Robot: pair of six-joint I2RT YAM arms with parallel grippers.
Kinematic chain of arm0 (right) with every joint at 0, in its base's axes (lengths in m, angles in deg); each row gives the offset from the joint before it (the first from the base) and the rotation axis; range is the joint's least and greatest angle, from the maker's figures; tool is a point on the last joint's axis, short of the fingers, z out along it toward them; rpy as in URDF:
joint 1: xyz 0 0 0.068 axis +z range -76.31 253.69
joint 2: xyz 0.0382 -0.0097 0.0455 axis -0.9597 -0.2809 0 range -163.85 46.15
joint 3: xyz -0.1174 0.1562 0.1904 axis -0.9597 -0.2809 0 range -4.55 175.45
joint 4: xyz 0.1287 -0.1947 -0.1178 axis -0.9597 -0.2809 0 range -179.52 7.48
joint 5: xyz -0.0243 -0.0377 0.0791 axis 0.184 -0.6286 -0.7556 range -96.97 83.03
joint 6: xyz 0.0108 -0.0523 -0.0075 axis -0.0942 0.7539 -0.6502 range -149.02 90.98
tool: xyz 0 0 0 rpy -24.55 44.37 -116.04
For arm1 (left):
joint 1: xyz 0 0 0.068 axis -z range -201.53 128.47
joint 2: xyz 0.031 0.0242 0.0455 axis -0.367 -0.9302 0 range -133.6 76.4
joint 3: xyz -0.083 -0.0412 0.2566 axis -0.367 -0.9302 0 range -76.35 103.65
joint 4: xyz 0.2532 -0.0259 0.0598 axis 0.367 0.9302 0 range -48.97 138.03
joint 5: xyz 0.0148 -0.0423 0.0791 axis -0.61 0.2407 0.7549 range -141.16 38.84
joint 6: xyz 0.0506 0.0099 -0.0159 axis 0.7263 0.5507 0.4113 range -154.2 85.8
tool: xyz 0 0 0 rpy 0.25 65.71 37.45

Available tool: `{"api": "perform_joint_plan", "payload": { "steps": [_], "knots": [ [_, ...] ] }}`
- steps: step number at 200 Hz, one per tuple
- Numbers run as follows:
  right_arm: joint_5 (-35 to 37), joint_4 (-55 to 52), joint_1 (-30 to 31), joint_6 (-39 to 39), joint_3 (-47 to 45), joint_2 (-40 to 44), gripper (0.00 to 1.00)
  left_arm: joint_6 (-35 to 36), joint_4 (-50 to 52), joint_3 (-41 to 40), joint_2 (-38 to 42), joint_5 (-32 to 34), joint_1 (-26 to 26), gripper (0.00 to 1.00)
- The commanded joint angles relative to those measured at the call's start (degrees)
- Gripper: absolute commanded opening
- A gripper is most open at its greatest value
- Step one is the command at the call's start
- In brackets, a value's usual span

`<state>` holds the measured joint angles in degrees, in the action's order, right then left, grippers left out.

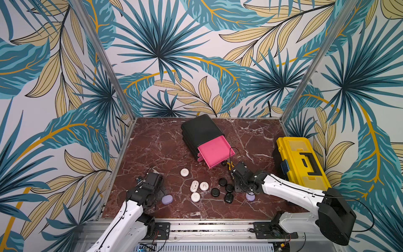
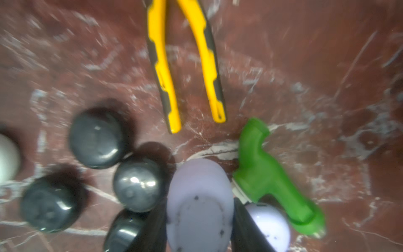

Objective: Put the bluetooth earphones in the drawer according to color
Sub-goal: Pick up the Bluetooth earphone from the center of the board, then place the bluetooth earphone in the drawer.

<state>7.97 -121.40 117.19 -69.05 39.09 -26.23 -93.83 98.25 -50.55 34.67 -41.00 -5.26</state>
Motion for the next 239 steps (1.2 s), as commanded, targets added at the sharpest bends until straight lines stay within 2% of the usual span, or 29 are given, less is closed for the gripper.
{"api": "perform_joint_plan", "payload": {
  "steps": [1, 35, 69, 133, 197, 239],
  "knots": [
    [4.8, -4.3, -0.1, 1.3, 3.5, 3.3, 0.38, -0.5, 2.1, 1.8, 0.7, -1.6, 0.7, 1.00],
    [6.4, -8.5, -2.3, 5.2, 11.7, 5.4, 0.38, -1.3, 2.1, 0.7, 1.7, -2.3, 3.3, 1.00],
    [5.4, -10.8, -3.9, 9.7, 21.3, 3.7, 0.38, -2.1, 1.3, 0.7, 0.3, -2.3, 6.5, 1.00],
    [-1.9, -10.0, -7.3, 18.4, 38.8, -8.6, 0.38, -3.4, -2.0, 2.0, -7.4, -0.8, 13.2, 1.00],
    [-10.1, -6.2, -11.0, 22.9, 46.0, -21.3, 0.38, 1.8, -9.8, 1.9, -10.0, -2.6, 14.8, 1.00],
    [-12.6, -5.4, -12.6, 24.2, 48.2, -27.0, 0.38, 2.8, -9.8, 1.9, -9.9, -1.9, 14.8, 1.00]
  ]
}}
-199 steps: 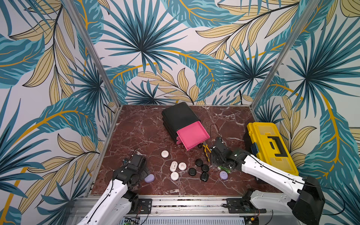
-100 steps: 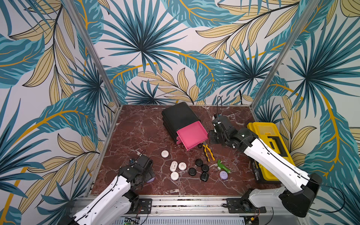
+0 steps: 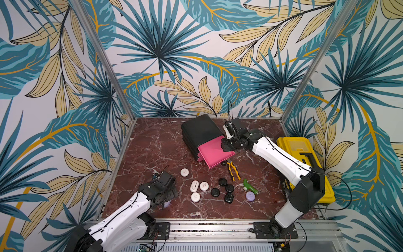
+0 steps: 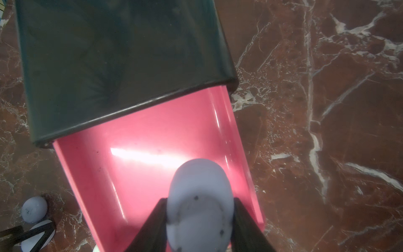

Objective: Put the bluetooth earphones in the drawer according to color
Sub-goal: Place the bluetooth earphone in the drawer, then pick up the Bluetooth earphone from the center of the board.

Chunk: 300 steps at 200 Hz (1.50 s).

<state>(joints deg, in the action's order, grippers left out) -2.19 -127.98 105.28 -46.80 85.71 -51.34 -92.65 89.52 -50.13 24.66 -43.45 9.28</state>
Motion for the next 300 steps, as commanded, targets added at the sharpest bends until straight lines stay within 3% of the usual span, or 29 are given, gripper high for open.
{"api": "perform_joint_plan", "payload": {
  "steps": [1, 49, 127, 174, 244, 300],
  "knots": [
    [-2.4, 1.2, -0.8, 2.0, 1.7, -2.0, 0.38, 1.6, -1.1, 1.5, 0.1, 0.6, 0.2, 1.00],
    [-2.9, 1.1, -1.0, 2.2, 3.5, -6.4, 0.40, 1.8, -3.0, -0.1, -1.1, -1.1, 0.2, 1.00],
    [-3.8, 1.0, -1.2, 2.0, 4.4, -8.1, 0.59, 1.4, -4.5, 0.1, -8.4, -3.1, 0.3, 1.00],
    [-4.0, 0.1, -1.1, 2.1, 5.3, -6.3, 0.63, 0.0, -3.7, 0.4, -9.5, -2.9, 0.3, 0.98],
    [-4.8, -0.3, -1.1, 1.9, 4.6, -1.8, 0.65, -1.2, -3.9, 0.5, -12.8, -3.0, 1.6, 0.89],
    [-3.8, -0.4, -1.1, 1.0, 0.0, 3.3, 0.66, -1.8, -7.3, 0.4, -15.7, -4.0, 3.9, 0.71]
  ]
}}
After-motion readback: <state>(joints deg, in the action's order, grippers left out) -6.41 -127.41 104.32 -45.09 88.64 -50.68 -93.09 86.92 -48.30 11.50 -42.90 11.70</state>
